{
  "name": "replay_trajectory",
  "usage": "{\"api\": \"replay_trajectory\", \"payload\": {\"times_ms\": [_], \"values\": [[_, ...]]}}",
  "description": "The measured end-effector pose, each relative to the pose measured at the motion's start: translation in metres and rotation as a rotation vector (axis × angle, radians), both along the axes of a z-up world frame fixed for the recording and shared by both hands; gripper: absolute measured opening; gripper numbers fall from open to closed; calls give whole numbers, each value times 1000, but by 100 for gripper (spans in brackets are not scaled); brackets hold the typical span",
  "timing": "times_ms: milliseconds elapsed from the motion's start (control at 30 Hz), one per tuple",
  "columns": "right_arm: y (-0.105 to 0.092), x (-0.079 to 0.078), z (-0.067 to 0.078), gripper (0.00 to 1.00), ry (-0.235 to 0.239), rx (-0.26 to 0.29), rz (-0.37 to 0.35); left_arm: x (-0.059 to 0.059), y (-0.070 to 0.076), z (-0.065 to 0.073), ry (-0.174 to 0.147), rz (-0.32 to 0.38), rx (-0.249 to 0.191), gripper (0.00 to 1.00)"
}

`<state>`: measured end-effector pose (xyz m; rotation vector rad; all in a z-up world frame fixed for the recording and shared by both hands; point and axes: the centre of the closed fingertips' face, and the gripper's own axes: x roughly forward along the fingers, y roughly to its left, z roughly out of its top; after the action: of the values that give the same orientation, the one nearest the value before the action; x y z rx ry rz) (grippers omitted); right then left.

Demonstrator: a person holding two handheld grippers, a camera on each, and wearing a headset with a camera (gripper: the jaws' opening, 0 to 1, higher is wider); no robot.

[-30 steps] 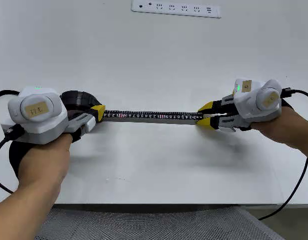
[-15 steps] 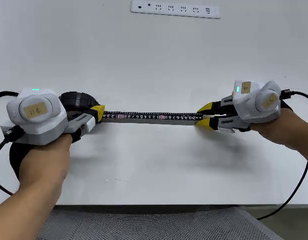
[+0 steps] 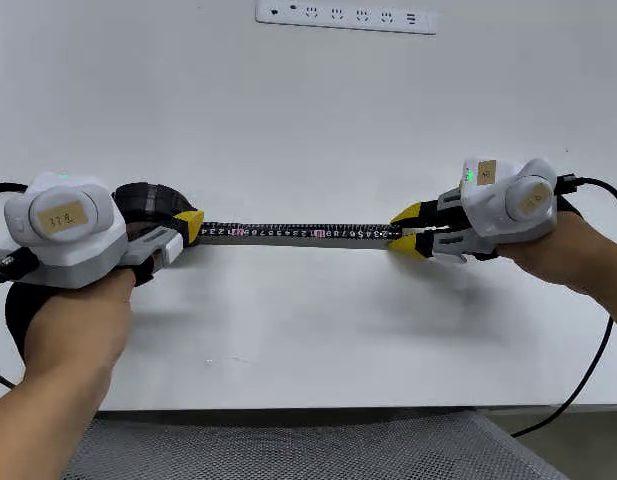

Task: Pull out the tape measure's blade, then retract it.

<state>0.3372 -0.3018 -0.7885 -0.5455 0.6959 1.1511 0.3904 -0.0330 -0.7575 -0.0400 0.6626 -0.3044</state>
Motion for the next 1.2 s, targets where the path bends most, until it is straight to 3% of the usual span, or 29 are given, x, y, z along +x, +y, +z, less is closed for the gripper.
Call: {"api": "replay_trajectory", "payload": {"times_ms": [400, 1200], "values": [[7, 2, 3, 10, -3, 6, 0, 0, 0, 0, 7, 1, -9, 57], [43, 7, 7, 10, 2, 59, 26, 0, 1, 0, 20, 7, -51, 56]]}}
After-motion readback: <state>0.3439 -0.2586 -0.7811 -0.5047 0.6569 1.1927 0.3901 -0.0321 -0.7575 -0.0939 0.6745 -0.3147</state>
